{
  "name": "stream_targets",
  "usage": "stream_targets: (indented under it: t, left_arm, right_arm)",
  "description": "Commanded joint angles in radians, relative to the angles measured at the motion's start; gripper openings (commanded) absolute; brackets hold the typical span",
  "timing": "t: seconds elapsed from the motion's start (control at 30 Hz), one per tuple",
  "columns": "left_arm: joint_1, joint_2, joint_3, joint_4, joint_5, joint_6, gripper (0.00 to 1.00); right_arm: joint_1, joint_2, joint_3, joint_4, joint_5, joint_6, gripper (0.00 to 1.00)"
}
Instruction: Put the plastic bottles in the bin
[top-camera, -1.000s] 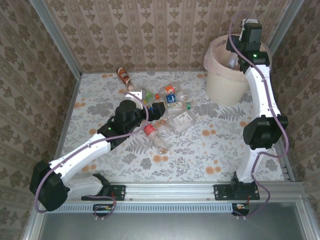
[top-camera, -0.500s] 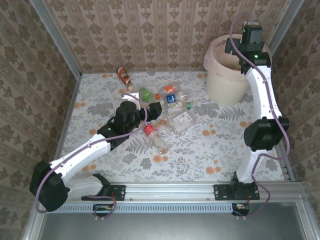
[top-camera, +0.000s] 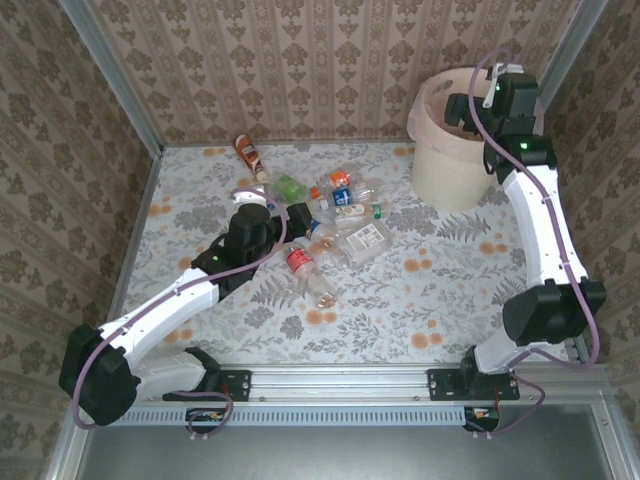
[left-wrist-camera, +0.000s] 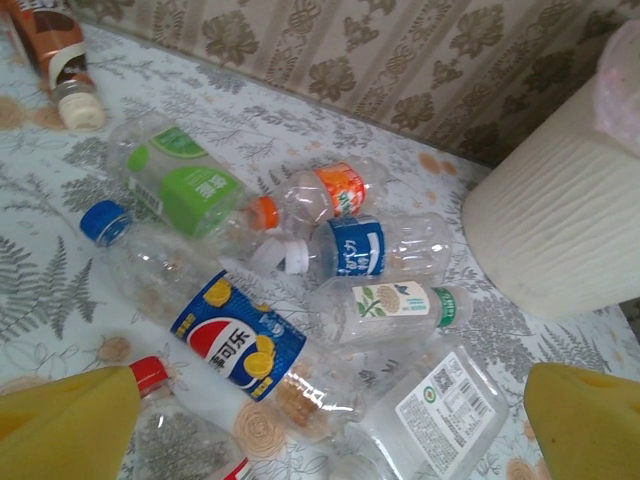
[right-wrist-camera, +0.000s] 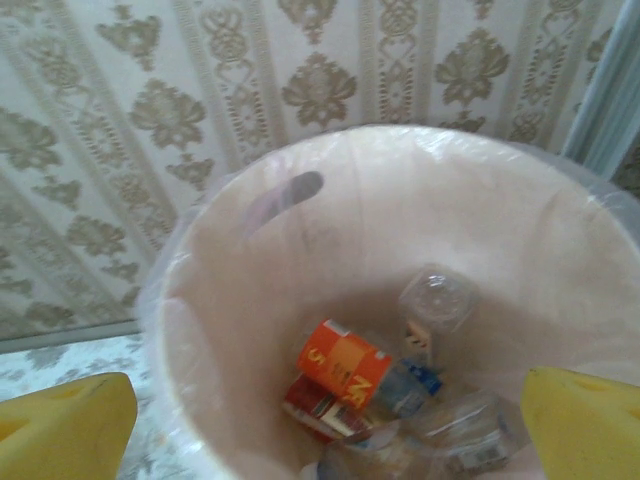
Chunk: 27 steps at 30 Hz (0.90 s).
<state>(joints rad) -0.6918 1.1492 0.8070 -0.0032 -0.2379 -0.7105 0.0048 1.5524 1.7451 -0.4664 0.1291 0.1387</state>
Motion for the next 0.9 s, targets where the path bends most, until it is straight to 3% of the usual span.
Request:
stream_targets:
  t: [0.0,0.33,0.63,0.87]
  left_arm:
    - [0.009,-0.010,0.006,-0.042,-0.041,-0.042,1.00]
    - [0.024,-0.004,0.006,-0.067,-0.035,-0.071,1.00]
    - [0.025,0.095,0.086,-0.051,0.148,0.037,1.00]
    - [0.009,0.279,0.214,-0.015,0.376,0.107,1.00]
  right_arm:
    - [0.037,-0.084,-0.060,0.062,-0.055,0.044,1.00]
    - [0.120,-0.188,-0.200,0.093,-0.151,0.156,1.00]
    - [0.187,-0.301,-0.450,0.176,-0.142,0.336,1.00]
    - [0.187,-0.395,-0.689,0.222,-0.146,0.473,1.00]
